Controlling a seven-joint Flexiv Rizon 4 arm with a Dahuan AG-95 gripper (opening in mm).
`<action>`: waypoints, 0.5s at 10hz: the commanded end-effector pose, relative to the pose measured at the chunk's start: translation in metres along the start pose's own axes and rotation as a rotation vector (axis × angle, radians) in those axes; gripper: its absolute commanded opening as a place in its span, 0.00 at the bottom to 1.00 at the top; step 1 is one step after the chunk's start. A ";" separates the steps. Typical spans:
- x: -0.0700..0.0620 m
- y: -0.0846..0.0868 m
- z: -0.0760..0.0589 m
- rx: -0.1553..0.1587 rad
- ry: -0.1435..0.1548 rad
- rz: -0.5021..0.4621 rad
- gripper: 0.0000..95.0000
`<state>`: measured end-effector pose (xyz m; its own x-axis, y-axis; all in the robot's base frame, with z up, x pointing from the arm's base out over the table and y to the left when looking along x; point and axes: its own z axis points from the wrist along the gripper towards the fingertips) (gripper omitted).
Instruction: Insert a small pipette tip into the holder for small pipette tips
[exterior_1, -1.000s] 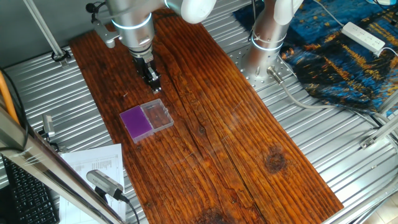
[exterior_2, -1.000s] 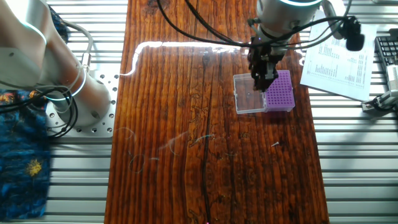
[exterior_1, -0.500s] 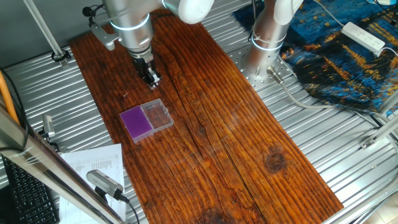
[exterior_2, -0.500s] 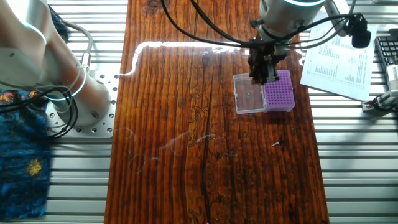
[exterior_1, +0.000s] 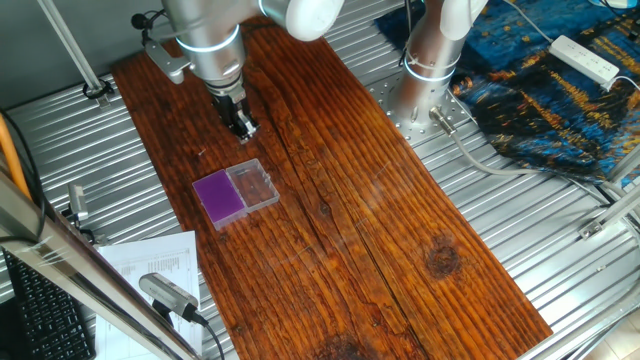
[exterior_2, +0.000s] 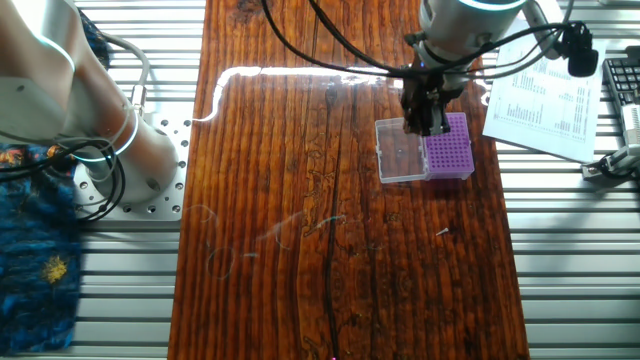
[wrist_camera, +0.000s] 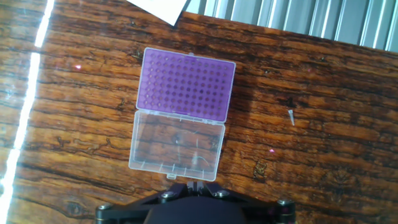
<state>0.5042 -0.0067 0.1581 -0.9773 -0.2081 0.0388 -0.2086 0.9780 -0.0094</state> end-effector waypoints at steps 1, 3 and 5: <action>-0.001 -0.004 0.003 -0.001 0.000 0.003 0.00; -0.001 -0.015 0.009 0.000 -0.003 -0.005 0.00; -0.004 -0.023 0.016 0.001 -0.006 -0.011 0.00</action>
<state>0.5138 -0.0310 0.1394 -0.9751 -0.2194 0.0309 -0.2199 0.9755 -0.0113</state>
